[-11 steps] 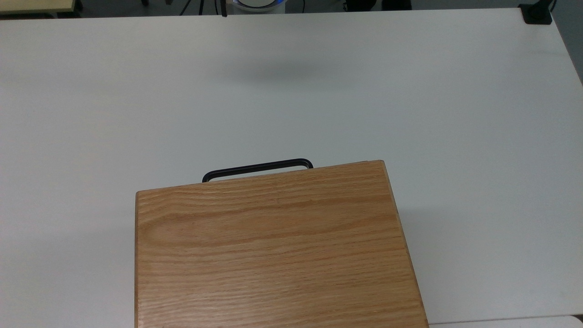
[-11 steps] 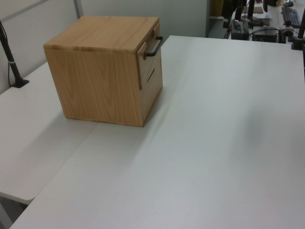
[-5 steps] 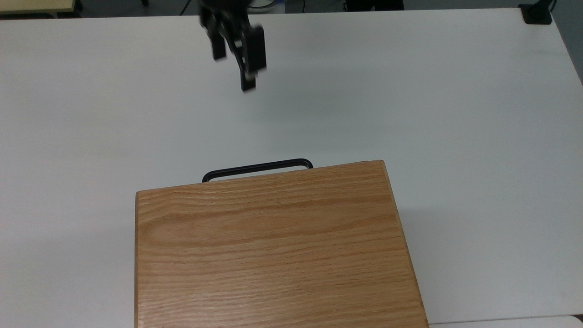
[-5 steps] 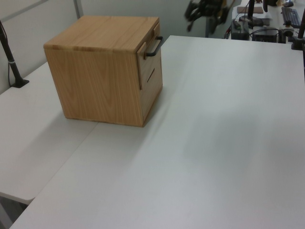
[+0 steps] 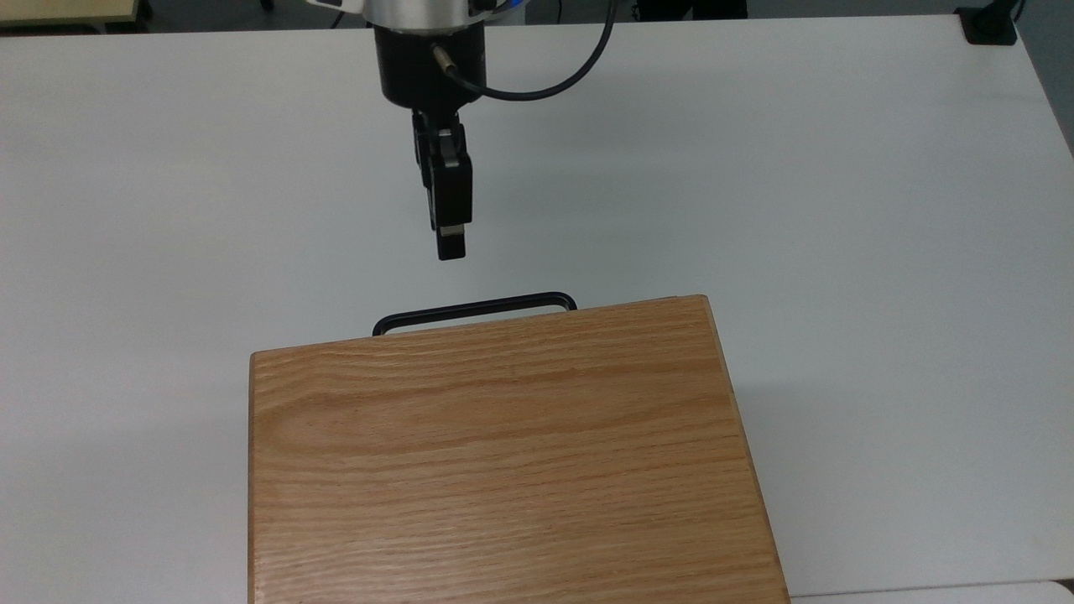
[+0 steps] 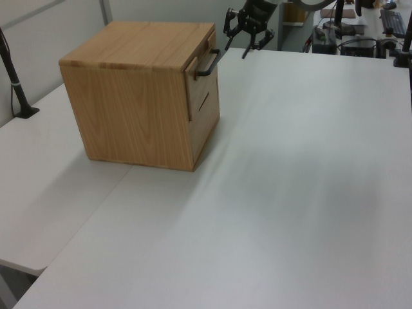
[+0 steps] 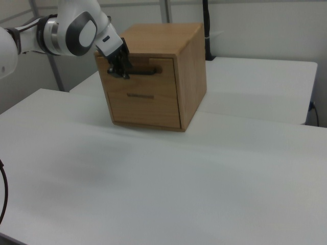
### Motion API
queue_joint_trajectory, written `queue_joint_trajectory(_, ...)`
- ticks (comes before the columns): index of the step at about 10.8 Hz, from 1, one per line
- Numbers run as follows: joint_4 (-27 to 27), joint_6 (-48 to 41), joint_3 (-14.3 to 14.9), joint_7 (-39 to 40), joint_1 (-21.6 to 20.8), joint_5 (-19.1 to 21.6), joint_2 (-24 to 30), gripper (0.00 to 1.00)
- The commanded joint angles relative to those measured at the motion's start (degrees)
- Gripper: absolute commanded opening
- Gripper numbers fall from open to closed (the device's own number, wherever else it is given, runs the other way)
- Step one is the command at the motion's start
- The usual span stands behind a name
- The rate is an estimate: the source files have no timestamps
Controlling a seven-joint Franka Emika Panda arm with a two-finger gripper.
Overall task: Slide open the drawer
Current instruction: 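Move the gripper down toward the black handle of the upper drawer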
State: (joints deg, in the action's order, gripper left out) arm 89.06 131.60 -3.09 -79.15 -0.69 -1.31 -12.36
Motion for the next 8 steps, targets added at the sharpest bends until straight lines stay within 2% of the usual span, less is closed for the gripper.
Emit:
queue_joint_trajectory(1, -0.81, 2.95, 0.01, -0.92, 0.43, 1.48, -2.40, 0.42)
queue_joint_trajectory(4, -1.69, 6.65, 0.01, -1.18, 0.34, 1.13, -4.77, 0.42)
queue_joint_trajectory(8, -2.39, 11.21, 0.01, -1.97, 0.86, 1.40, -7.15, 0.31)
